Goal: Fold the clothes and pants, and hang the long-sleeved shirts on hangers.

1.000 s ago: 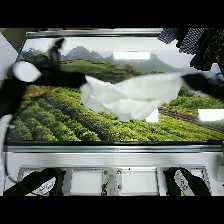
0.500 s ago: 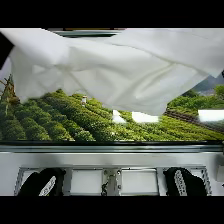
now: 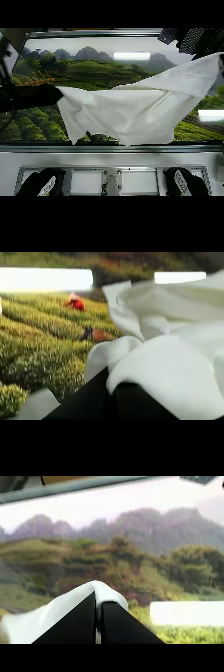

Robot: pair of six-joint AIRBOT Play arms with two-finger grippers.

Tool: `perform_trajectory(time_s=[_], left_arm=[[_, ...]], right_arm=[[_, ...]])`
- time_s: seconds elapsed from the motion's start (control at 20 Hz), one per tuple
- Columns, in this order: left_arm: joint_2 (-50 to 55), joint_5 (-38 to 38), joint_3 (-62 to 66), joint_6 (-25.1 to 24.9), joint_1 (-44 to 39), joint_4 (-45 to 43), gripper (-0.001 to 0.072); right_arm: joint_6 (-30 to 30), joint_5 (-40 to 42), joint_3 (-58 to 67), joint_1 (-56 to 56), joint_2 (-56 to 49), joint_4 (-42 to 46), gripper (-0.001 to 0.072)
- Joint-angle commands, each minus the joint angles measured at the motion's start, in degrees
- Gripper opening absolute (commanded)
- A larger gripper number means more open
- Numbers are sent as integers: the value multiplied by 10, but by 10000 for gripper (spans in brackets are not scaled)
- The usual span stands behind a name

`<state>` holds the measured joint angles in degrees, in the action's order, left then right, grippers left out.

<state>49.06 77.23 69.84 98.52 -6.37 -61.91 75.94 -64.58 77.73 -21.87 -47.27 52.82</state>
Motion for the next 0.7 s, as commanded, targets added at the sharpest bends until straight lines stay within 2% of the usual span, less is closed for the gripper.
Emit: perform_trajectory(time_s=[0.0, 0.25, 0.3, 0.35, 0.4, 0.45, 0.55, 0.65], left_arm=[[102, -18, -90, -26, 0, 19, 11], [300, -157, 31, -98, 3, 16, 11], [331, -180, 75, -98, 10, 16, 77], [355, -195, 115, -97, 20, 16, 427], [375, -199, 156, -87, 32, 15, 695], [387, -192, 187, -84, 46, 16, 695], [392, -157, 217, -85, 74, 16, 695], [374, -121, 186, -94, 89, 15, 694]], right_arm=[[22, -7, 1, 75, -129, 125, 16], [34, 261, 17, 169, -278, 155, 24], [34, 292, 32, 172, -294, 155, 149], [34, 304, 47, 172, -302, 155, 370], [34, 307, 60, 167, -304, 156, 554], [34, 304, 67, 159, -299, 156, 617], [34, 261, 69, 131, -268, 156, 612], [23, 159, 55, 97, -233, 156, 612]])
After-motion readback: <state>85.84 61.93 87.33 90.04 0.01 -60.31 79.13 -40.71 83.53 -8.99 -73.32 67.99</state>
